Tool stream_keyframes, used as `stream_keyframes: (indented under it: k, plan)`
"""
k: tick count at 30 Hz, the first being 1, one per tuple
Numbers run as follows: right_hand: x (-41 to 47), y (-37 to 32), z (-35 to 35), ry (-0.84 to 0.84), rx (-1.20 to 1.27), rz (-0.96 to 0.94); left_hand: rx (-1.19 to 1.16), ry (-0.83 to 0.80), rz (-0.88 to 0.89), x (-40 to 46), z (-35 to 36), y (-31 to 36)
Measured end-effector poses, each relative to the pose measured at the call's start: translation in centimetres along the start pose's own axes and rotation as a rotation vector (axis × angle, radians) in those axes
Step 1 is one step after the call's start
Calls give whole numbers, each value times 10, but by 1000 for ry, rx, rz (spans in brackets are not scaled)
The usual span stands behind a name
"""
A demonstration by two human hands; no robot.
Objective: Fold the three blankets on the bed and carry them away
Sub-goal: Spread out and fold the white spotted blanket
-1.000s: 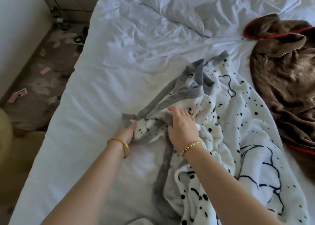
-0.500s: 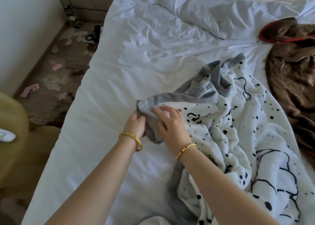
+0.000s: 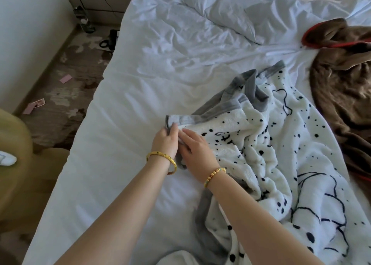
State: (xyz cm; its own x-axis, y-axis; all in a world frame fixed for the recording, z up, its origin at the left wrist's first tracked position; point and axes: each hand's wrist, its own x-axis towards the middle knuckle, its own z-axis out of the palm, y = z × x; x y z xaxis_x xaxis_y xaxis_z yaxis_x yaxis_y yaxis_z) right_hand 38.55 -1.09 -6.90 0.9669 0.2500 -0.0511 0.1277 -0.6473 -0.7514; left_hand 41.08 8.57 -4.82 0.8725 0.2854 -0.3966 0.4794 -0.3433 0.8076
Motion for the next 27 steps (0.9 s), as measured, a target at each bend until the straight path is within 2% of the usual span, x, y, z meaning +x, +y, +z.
stream_keyframes:
  k: [1,3,5,6,9,11,13,15,17,19,21,23,26,27]
  plan:
    - [-3,-1,-4,25,-8,-15,55,41,-9,1,0,0]
    - [-7,4,-18,266,-117,-32,159,103,4,4,2,0]
    - [-9,17,-38,515,-204,88,165,217,6,8,0,1]
    - [-9,26,-49,574,-217,201,130,283,-22,13,-3,2]
    - [-8,54,-81,582,-240,492,-2,469,-183,30,-11,3]
    - [-9,71,-91,549,-269,533,-26,522,-215,33,-7,3]
    - [-9,84,-95,526,-222,528,24,496,-98,27,8,6]
    - [-6,91,-98,467,-107,518,97,403,84,15,28,10]
    - [-4,93,-97,399,-94,437,248,253,213,5,50,9]
    - [-4,91,-96,327,-188,313,466,53,265,-2,72,-1]
    - [-4,84,-93,198,-215,231,580,-53,225,-9,86,-15]
    - [0,80,-91,127,-100,263,462,-36,129,-12,89,-27]
    - [13,85,-96,356,48,381,255,20,9,-9,85,-34]
    - [17,88,-100,377,55,424,238,19,-10,-6,85,-34]
